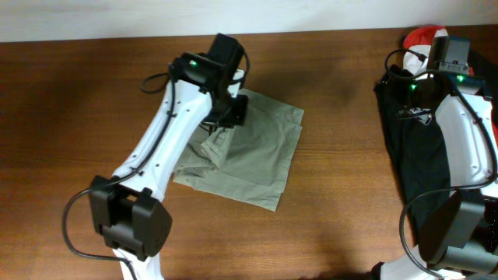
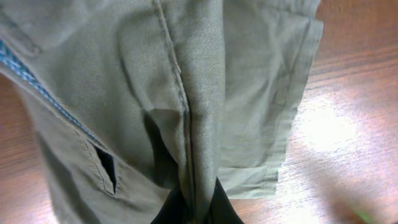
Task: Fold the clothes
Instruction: 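Fold the grasped left end rightward over the trousers with the left gripper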
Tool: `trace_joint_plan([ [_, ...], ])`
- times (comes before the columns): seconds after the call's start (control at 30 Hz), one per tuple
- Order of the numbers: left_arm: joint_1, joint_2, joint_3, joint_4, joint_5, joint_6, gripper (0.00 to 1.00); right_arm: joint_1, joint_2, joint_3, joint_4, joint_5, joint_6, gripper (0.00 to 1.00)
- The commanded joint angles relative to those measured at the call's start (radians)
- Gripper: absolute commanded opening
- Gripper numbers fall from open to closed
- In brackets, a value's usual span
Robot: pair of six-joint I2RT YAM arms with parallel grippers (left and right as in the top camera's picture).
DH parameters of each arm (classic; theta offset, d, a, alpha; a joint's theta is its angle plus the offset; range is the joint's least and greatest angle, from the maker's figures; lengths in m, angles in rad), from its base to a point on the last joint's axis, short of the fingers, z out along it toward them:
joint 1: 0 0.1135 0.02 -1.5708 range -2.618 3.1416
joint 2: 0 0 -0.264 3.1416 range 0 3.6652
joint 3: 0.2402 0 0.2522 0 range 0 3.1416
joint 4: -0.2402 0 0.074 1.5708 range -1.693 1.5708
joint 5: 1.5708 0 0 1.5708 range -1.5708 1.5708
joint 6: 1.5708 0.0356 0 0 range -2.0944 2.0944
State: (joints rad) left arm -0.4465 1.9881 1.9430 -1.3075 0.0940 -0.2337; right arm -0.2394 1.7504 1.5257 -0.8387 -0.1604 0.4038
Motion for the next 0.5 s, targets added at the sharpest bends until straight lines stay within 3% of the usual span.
trace_joint_plan([
  [0.0, -0.063, 0.060, -0.015, 0.014, 0.040, -0.016, 0.01, 0.003, -0.008, 0.011, 0.000, -0.001, -0.006, 0.99],
  [0.47, -0.208, 0.219, -0.021, 0.166, 0.131, -0.017, 0.01, 0.003, -0.008, 0.011, 0.000, -0.001, -0.006, 0.99],
])
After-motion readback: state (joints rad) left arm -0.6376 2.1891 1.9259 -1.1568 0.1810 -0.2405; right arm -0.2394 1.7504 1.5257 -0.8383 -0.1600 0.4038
